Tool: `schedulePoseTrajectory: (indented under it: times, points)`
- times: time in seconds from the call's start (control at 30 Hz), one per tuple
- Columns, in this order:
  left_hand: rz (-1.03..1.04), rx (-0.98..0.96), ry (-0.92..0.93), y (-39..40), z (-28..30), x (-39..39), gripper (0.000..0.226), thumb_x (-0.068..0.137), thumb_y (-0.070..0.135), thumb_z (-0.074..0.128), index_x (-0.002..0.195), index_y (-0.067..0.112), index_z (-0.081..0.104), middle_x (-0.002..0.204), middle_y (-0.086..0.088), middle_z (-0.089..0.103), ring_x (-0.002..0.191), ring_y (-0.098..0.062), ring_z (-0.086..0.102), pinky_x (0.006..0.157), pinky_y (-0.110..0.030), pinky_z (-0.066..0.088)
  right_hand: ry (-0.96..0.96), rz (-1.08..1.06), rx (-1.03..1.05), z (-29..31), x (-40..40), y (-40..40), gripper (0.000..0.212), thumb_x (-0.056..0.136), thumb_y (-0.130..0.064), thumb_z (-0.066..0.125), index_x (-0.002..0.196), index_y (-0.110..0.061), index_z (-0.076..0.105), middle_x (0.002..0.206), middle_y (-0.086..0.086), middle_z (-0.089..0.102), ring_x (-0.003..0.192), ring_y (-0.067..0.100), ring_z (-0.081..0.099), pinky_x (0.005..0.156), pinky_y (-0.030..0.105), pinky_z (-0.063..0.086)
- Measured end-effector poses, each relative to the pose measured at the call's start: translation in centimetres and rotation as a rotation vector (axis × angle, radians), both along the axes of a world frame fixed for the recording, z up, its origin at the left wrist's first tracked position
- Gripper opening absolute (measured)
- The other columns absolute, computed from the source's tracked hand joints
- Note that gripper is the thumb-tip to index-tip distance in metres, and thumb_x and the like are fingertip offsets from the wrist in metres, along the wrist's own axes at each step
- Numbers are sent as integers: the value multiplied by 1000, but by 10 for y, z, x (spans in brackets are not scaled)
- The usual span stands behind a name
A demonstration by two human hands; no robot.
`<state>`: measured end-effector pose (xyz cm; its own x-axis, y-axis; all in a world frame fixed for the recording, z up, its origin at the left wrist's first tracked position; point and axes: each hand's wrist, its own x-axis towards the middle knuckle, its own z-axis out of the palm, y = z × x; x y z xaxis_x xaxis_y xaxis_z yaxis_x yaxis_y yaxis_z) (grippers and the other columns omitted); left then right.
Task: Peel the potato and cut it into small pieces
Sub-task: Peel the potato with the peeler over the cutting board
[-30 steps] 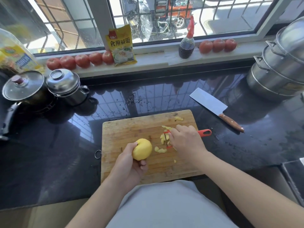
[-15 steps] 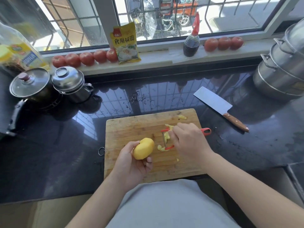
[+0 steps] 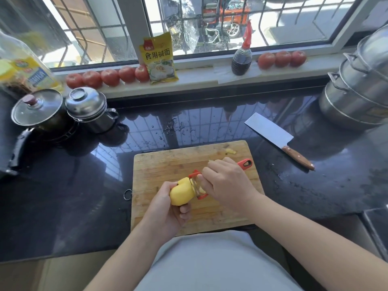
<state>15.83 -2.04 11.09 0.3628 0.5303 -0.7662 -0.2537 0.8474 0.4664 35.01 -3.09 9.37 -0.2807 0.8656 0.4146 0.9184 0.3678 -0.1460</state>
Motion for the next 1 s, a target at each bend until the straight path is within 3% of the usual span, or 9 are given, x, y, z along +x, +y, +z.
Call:
schedulePoseTrajectory:
  times: [0.13, 0.27, 0.4, 0.57, 0.63, 0.73, 0.8, 0.9, 1.0]
  points:
    - [-13, -13, 5, -4, 2, -2, 17, 96, 27, 48, 94, 10, 51, 68, -8, 46, 49, -18, 35, 48, -27, 24, -193, -230, -242, -34, 30, 11, 32, 102, -27, 51, 74, -16, 61, 68, 3, 60, 61, 28, 57, 61, 39, 40]
    - [17, -64, -56, -4, -1, -7, 23, 96, 31, 54, 104, 9, 53, 73, -10, 48, 54, -20, 44, 47, -26, 34, -331, -429, -491, -42, 46, 6, 39, 107, -35, 31, 91, -21, 62, 88, 1, 64, 77, 25, 61, 71, 40, 44]
    - [84, -141, -141, -3, -3, -11, 34, 96, 29, 58, 123, 8, 56, 81, -13, 57, 64, -23, 55, 52, -27, 48, -291, -504, -586, -38, 48, -2, 41, 108, -37, 26, 98, -20, 62, 101, 3, 51, 71, 24, 52, 71, 40, 42]
    - [60, -145, -145, -3, -7, -12, 47, 94, 38, 67, 128, 8, 56, 82, -10, 56, 65, -20, 53, 56, -28, 47, -201, -511, -731, -36, 49, -5, 42, 109, -38, 24, 106, -20, 62, 100, 2, 48, 76, 27, 57, 76, 43, 45]
    - [52, -142, -140, -3, -8, -12, 55, 89, 44, 72, 125, 5, 57, 80, -9, 55, 64, -18, 51, 56, -27, 46, -96, -523, -694, -36, 45, -7, 42, 108, -40, 24, 96, -20, 59, 93, 1, 50, 79, 28, 59, 75, 43, 45]
    - [41, -124, -164, -3, -7, -12, 57, 86, 48, 74, 119, 5, 60, 78, -7, 54, 61, -16, 48, 54, -25, 44, 275, -571, -441, -30, 36, -16, 40, 108, -36, 32, 76, -17, 47, 78, -2, 48, 69, 27, 53, 64, 41, 42]
    - [30, -128, -166, -2, -6, -12, 56, 88, 52, 71, 116, 5, 60, 78, -6, 52, 59, -15, 47, 53, -25, 42, 236, -532, -339, -25, 33, -20, 37, 108, -31, 33, 76, -17, 48, 74, -4, 45, 63, 23, 47, 58, 38, 38]
    - [21, -165, -125, -2, -7, -11, 56, 92, 58, 65, 113, 6, 62, 75, -5, 51, 56, -15, 44, 50, -25, 39, 6, -484, -598, -31, 30, -21, 38, 107, -34, 29, 83, -20, 55, 74, -6, 43, 68, 22, 55, 62, 38, 42]
    - [15, -152, -37, -2, -9, -8, 50, 97, 55, 59, 110, 7, 59, 71, -6, 50, 53, -16, 43, 46, -26, 37, 92, -372, -375, -17, 23, -22, 35, 105, -30, 44, 71, -24, 42, 66, -11, 39, 56, 18, 43, 55, 34, 36]
